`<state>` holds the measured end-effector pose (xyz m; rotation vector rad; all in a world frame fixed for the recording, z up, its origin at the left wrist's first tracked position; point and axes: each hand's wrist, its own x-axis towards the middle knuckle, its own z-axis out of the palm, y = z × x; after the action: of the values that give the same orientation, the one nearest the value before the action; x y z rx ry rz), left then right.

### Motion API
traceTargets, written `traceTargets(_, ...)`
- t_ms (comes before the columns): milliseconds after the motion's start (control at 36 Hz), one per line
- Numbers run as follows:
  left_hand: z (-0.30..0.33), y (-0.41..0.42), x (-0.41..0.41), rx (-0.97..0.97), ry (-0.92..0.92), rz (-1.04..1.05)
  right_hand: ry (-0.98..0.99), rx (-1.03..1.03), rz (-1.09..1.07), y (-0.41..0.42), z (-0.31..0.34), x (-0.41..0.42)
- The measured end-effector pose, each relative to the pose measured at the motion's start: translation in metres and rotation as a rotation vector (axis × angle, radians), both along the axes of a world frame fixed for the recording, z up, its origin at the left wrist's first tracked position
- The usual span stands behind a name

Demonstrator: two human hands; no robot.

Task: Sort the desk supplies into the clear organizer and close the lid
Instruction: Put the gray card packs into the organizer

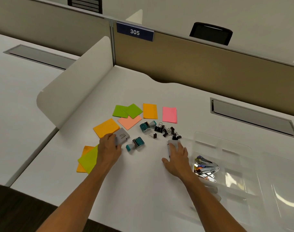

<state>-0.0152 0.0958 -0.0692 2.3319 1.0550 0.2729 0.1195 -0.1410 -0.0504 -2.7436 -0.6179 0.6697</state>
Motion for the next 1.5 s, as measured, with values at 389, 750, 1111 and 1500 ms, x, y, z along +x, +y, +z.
traceTargets(389, -0.006, 0.006, 0.003, 0.068, 0.120, -0.043, -0.114, -0.052, 0.049, -0.001, -0.004, -0.001)
traceTargets(750, -0.003, 0.003, 0.003, 0.084, 0.184, -0.045, -0.149, -0.020, 0.045, -0.001, -0.003, -0.011)
traceTargets(1111, -0.002, -0.003, 0.003, 0.093, 0.210, -0.044, -0.144, 0.034, -0.008, -0.006, 0.000, -0.026)
traceTargets(1500, 0.013, -0.025, -0.002, 0.114, 0.361, 0.056, -0.041, 0.055, 0.014, -0.028, 0.008, -0.039)
